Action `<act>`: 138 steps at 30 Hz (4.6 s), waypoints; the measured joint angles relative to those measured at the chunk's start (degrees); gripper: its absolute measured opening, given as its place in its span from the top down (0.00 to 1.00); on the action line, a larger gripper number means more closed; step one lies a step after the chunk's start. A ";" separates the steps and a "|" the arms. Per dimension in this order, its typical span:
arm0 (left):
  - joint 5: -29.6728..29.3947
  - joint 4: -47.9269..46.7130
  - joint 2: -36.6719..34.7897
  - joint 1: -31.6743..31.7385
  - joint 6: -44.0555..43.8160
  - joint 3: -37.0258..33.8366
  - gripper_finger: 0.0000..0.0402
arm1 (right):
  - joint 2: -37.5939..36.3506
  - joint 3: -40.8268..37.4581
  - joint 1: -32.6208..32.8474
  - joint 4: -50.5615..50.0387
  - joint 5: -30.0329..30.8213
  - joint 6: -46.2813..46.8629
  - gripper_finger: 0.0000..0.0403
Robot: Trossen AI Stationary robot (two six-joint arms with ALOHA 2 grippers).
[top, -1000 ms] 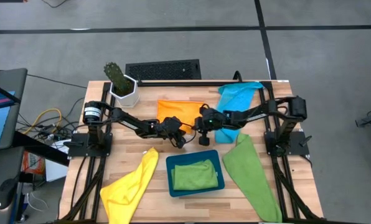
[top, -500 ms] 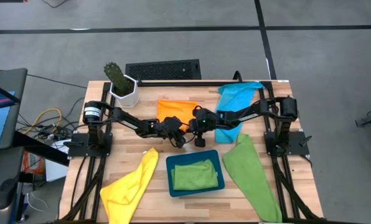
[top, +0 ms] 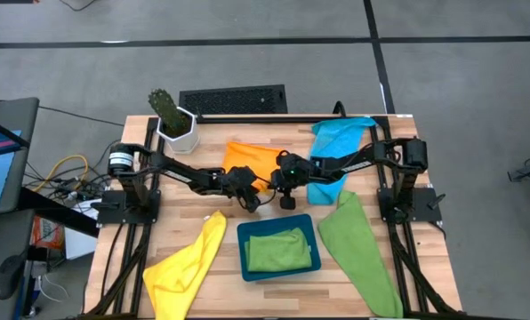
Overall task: Fold microfiber towels
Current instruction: Fold the orange microfiber towel
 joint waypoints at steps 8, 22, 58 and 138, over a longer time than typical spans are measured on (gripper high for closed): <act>-4.39 -1.92 -2.49 0.03 1.66 0.02 1.00 | 0.00 0.00 -0.01 0.05 -0.62 -0.46 0.97; -5.91 -0.24 1.66 1.96 7.75 -0.59 1.00 | 0.26 0.00 0.23 1.63 -6.21 -3.76 0.98; 1.24 -5.80 -1.82 1.61 5.77 2.75 1.00 | 0.22 1.17 -0.53 0.48 -14.59 -14.99 0.98; -1.60 1.67 -3.21 -1.41 -2.13 -6.50 1.00 | 2.78 10.82 -0.77 -9.37 -14.99 -17.99 0.97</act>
